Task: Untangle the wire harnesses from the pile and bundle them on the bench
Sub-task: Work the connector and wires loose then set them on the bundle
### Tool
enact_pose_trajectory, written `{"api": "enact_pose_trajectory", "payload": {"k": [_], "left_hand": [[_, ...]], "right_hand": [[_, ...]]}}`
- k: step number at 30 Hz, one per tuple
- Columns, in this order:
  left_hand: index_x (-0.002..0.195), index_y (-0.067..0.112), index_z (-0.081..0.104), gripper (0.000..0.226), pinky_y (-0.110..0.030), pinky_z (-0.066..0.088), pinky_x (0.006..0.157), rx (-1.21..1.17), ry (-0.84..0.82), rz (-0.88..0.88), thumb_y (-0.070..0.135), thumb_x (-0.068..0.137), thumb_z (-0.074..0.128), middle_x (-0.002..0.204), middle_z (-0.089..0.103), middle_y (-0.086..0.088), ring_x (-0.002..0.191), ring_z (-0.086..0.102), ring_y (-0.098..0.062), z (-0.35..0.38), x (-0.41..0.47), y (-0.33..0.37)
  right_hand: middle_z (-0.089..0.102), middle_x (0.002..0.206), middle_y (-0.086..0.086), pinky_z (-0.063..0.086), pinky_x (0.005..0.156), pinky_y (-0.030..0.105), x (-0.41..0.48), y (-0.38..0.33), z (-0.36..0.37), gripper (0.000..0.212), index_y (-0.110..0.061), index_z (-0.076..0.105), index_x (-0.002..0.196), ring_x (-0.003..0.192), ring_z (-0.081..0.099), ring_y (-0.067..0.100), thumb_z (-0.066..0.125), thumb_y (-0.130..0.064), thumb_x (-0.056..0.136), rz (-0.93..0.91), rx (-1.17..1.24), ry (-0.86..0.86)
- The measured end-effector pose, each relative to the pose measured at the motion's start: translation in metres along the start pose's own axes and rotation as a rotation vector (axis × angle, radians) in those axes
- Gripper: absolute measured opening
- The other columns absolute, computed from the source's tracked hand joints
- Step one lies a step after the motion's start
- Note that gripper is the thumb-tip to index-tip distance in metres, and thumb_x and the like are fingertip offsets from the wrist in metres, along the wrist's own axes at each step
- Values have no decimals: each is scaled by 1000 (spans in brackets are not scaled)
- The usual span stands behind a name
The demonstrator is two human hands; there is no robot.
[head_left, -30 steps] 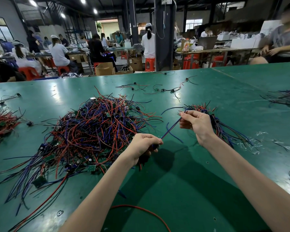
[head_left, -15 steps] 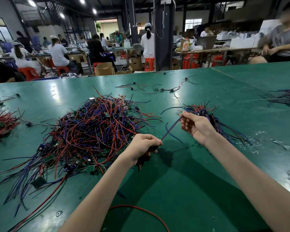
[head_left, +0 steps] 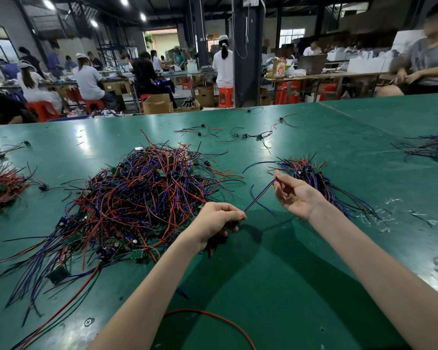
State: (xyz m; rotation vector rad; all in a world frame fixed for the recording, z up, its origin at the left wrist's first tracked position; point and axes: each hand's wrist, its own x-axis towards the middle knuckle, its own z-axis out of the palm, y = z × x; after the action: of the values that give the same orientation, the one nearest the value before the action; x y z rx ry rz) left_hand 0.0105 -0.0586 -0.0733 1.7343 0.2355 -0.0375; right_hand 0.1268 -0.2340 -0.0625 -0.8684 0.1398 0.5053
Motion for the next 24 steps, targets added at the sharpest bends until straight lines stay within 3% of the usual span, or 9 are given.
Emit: {"api": "enact_pose_trajectory", "payload": {"k": [10, 18, 24], "left_hand": [[71, 13, 70, 16, -15, 36, 40, -7, 2, 5, 9, 86, 65, 62, 64, 4, 50, 58, -4, 0, 1, -1], [73, 13, 69, 14, -14, 36, 41, -28, -24, -1, 10, 86, 66, 70, 63, -2, 51, 58, -5, 0, 1, -2], [71, 15, 69, 16, -15, 37, 42, -28, -39, 1, 9, 86, 66, 79, 65, -7, 53, 59, -6, -2, 1, -3]], "right_hand": [[60, 51, 2, 51, 44, 17, 0, 1, -1, 14, 2, 63, 77, 43, 58, 8, 64, -8, 86, -126, -96, 20], [62, 53, 12, 49, 41, 15, -1, 1, 1, 14, 2, 57, 77, 41, 60, 11, 55, 0, 91, 37, 151, -21], [64, 57, 14, 51, 42, 16, -1, 0, 1, 13, 3, 57, 78, 45, 64, 14, 54, 2, 91, 25, 142, -52]]}}
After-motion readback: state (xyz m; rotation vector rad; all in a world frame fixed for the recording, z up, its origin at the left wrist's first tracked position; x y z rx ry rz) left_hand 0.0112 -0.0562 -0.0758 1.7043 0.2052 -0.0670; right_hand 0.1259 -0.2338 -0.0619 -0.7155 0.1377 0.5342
